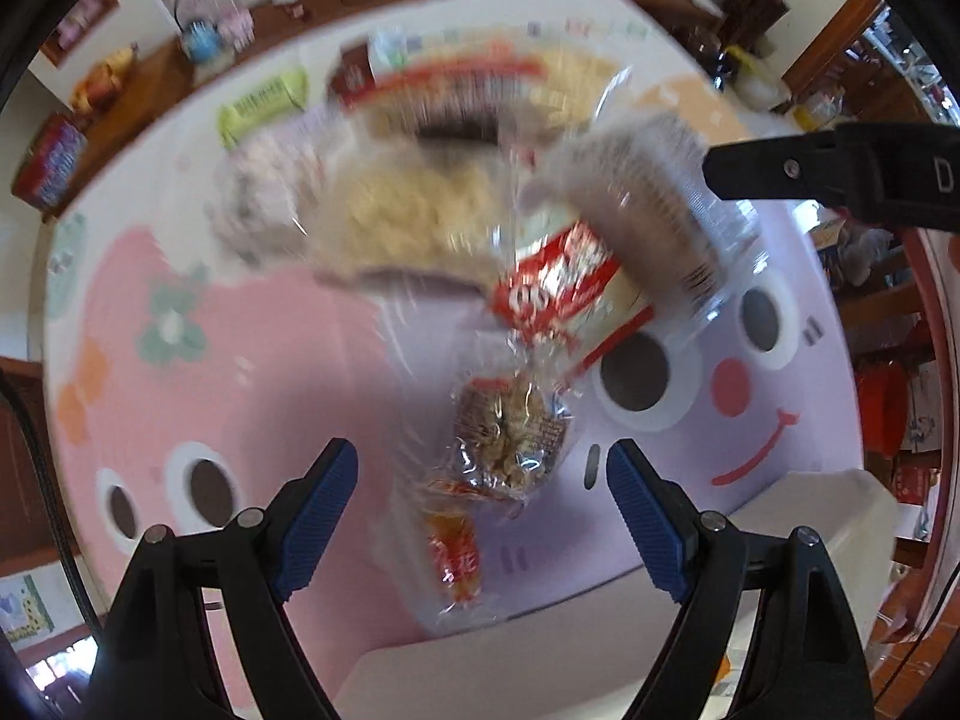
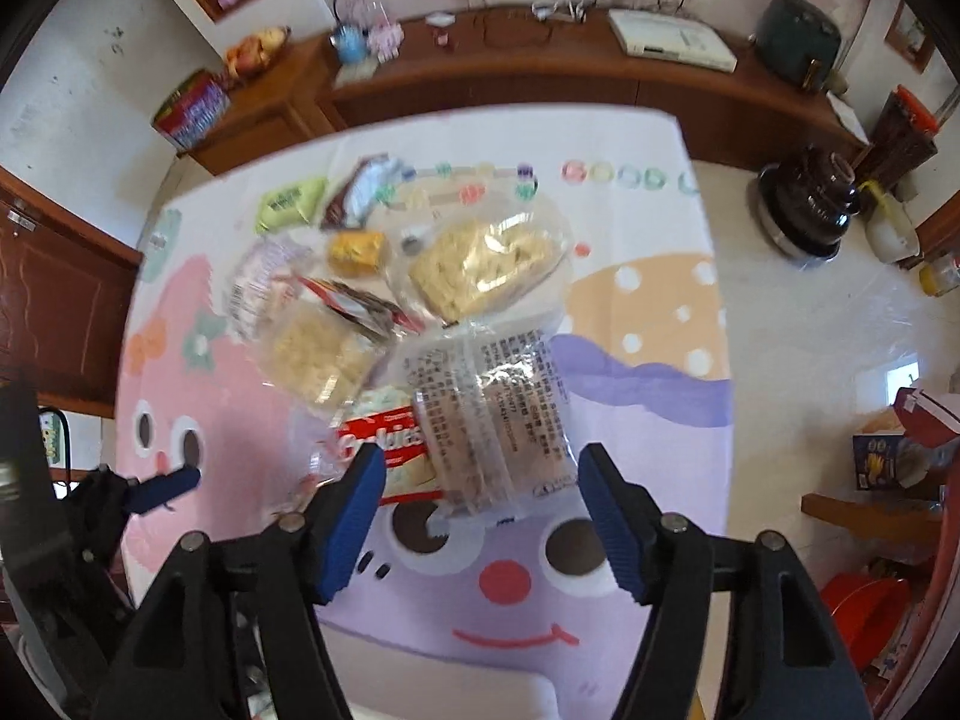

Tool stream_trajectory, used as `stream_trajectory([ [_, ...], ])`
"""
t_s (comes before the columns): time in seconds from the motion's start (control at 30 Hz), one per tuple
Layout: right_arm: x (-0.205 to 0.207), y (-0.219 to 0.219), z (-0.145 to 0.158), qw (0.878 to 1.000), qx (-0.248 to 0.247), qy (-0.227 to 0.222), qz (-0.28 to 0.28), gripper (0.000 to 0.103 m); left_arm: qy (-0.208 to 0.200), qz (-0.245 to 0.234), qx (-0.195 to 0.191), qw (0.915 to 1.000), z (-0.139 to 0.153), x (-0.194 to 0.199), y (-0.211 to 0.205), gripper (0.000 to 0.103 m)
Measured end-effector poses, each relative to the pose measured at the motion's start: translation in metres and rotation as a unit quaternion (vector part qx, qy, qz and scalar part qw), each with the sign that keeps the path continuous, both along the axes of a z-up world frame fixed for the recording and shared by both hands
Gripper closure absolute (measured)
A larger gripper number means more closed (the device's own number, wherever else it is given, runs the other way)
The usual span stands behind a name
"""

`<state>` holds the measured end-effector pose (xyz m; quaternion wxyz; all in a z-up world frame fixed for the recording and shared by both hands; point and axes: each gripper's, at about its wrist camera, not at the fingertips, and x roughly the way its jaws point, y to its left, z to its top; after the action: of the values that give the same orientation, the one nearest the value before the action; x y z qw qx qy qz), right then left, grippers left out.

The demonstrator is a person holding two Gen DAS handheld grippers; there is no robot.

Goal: Organize snacks
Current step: 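Grasp the nut pack with the left tool while the right tool grasps the clear bread bag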

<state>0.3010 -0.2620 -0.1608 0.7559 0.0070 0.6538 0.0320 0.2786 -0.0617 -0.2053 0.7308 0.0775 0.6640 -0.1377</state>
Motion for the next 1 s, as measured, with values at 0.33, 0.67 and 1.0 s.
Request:
stream_trajectory([
  [0.33,0.014,0.002,-0.06,0.999,-0.021,0.046,0.006,0.026,0.037,0.029,-0.014,0.9988,-0.041,0.003,0.004,0.036],
  [0.67,0.024,0.003,-0.081,0.998,-0.039,0.052,-0.003,0.022,0.013,0.043,-0.014,0.9989,-0.032,-0.001,0.008,0.06],
  [1.0,0.003,0.012,-0.06,0.999,-0.045,0.022,0.003,0.042,-0.026,0.085,-0.024,0.9958,-0.001,-0.012,0.036,0.061],
])
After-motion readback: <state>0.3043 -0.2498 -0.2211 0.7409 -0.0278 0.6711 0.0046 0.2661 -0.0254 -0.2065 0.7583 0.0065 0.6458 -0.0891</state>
